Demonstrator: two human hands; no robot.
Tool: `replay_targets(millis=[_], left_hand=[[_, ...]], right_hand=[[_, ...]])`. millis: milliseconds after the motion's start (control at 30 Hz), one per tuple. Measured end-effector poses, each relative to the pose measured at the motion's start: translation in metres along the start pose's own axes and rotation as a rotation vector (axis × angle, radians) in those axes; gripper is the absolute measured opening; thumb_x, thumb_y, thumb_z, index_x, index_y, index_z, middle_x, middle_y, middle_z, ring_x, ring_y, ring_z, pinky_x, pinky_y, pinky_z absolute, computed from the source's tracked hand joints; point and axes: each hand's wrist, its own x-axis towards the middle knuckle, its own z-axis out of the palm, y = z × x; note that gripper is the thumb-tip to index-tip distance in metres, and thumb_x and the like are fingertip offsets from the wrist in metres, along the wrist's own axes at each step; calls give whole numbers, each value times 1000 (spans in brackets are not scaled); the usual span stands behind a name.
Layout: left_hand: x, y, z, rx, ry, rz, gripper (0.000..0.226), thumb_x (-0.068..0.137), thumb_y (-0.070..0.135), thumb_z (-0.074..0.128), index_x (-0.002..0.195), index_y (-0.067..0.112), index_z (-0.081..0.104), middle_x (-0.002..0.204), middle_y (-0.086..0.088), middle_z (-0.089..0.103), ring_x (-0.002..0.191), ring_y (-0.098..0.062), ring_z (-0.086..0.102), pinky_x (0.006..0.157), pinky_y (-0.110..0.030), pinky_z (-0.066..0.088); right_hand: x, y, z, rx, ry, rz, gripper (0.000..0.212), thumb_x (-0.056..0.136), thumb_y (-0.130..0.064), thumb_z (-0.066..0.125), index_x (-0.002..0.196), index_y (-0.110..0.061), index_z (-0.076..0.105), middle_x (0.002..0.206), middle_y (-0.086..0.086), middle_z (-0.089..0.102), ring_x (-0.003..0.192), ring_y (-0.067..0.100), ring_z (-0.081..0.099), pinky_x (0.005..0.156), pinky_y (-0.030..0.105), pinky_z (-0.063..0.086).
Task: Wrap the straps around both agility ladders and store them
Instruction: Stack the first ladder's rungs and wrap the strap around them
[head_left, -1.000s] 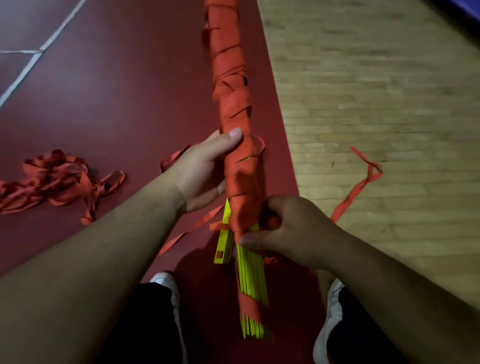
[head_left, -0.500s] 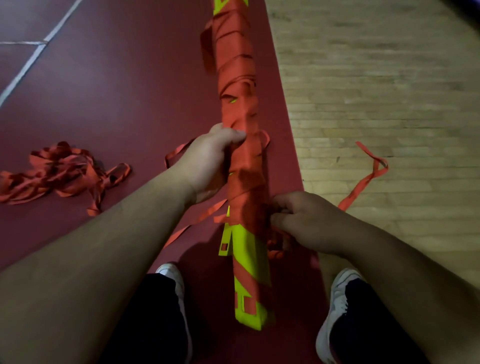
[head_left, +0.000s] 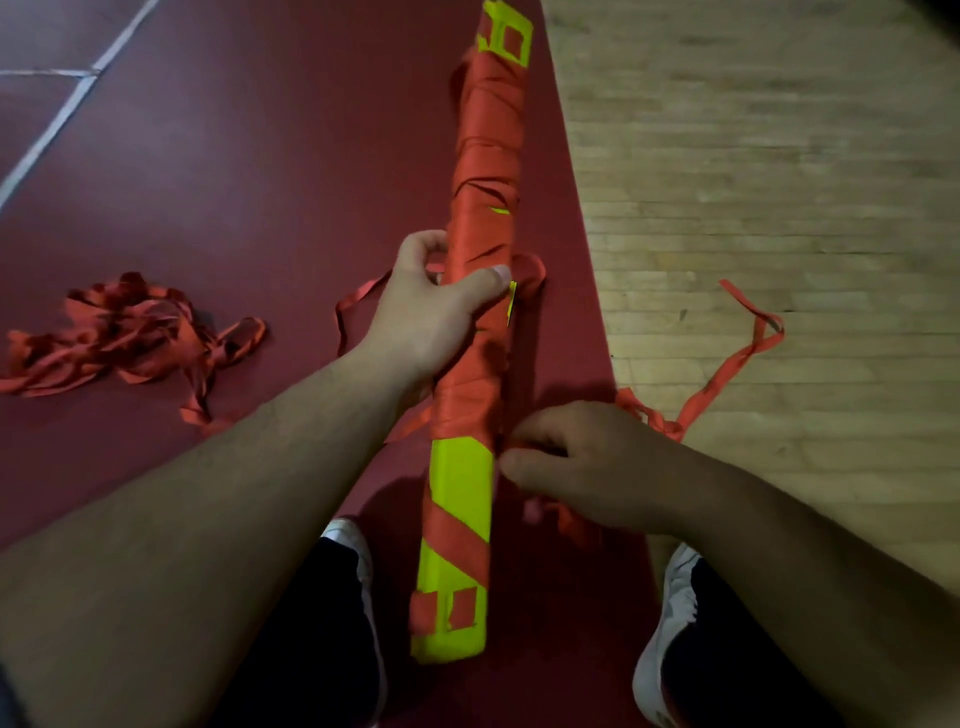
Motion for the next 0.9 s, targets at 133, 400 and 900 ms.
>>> replay_targets(millis=[133,400,900], left_hand=[[0,1,2,-14,24,-5,48,78,27,74,106,36,35,94,-13,68,75,-36,71,74,-61,57],[0,16,5,-351,-6,-148,40,93,15,61,131,8,49,81,-2,66,59,-12,64,61,-28,52],[-5,21,-5,-234,-273,-122,21,97,18,59,113,5,63,100,-17,72,88,-27,69,87,-40,59]], right_hand=[[-4,-5,14,-108,179,95,54,71,-79,64,74,-26,55,69,-5,60,64,6,58,53,26,37],[-2,-2,8,-88,274,155,46,70,-65,77,76,-31,47,72,-11,55,66,4,55,53,22,33],[-3,2,1,-44,65,63,46,73,-69,72,105,-37,68,95,-17,70,85,-3,64,72,23,48]])
